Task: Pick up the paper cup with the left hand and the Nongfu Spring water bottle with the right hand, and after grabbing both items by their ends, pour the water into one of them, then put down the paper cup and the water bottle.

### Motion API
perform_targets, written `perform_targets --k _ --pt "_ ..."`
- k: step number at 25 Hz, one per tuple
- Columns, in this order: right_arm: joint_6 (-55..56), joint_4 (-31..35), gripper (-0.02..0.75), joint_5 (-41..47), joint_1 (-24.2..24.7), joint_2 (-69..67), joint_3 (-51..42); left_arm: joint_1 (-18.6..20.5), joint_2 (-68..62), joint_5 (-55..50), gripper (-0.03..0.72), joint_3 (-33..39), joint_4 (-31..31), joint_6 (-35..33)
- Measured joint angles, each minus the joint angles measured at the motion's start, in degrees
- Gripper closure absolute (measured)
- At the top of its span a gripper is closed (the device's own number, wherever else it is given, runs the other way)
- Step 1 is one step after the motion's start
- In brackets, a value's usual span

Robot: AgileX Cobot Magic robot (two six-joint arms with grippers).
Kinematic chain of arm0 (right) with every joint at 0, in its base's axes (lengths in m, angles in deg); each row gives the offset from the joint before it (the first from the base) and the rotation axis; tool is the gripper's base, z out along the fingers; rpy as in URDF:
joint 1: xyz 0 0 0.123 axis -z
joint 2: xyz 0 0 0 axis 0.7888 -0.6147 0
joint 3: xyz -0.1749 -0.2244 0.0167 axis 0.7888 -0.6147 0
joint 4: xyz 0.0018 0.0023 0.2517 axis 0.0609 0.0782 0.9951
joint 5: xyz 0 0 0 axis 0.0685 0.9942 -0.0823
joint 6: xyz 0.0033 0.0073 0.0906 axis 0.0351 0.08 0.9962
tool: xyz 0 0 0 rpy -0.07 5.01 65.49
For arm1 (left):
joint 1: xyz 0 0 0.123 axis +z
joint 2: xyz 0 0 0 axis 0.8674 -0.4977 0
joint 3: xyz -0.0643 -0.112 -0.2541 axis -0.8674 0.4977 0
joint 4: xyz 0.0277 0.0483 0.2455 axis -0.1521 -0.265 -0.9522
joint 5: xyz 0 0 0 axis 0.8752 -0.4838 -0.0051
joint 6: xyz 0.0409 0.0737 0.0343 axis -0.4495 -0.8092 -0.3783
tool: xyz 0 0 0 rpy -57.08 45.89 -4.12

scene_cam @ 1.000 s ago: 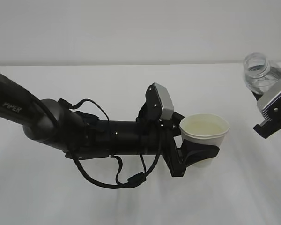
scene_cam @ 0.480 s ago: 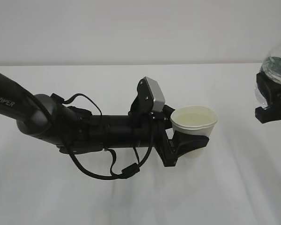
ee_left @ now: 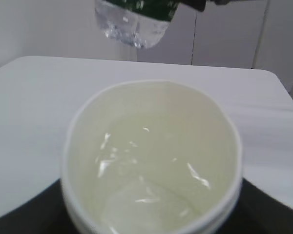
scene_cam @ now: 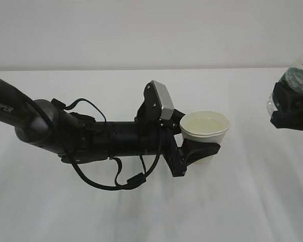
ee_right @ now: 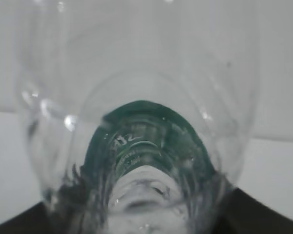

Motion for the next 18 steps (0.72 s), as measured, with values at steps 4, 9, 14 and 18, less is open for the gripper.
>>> perform_targets --k 4,9,14,18 --pt "1.8 0.0 0.381 0.0 0.0 -5.7 1.5 0.0 0.0 0.0 0.216 0.0 0.0 -0.8" --pt "3.9 0.0 0.381 0.0 0.0 -11.5 5.0 0.0 0.0 0.0 0.216 0.0 0.0 -1.6" --pt "5.9 0.0 0.381 0.0 0.0 -16.9 9.2 0.0 0.0 0.0 0.216 0.0 0.0 -2.4" --pt "6.0 0.0 0.381 0.0 0.0 -20.2 12.3 0.0 0.0 0.0 0.216 0.0 0.0 -2.6"
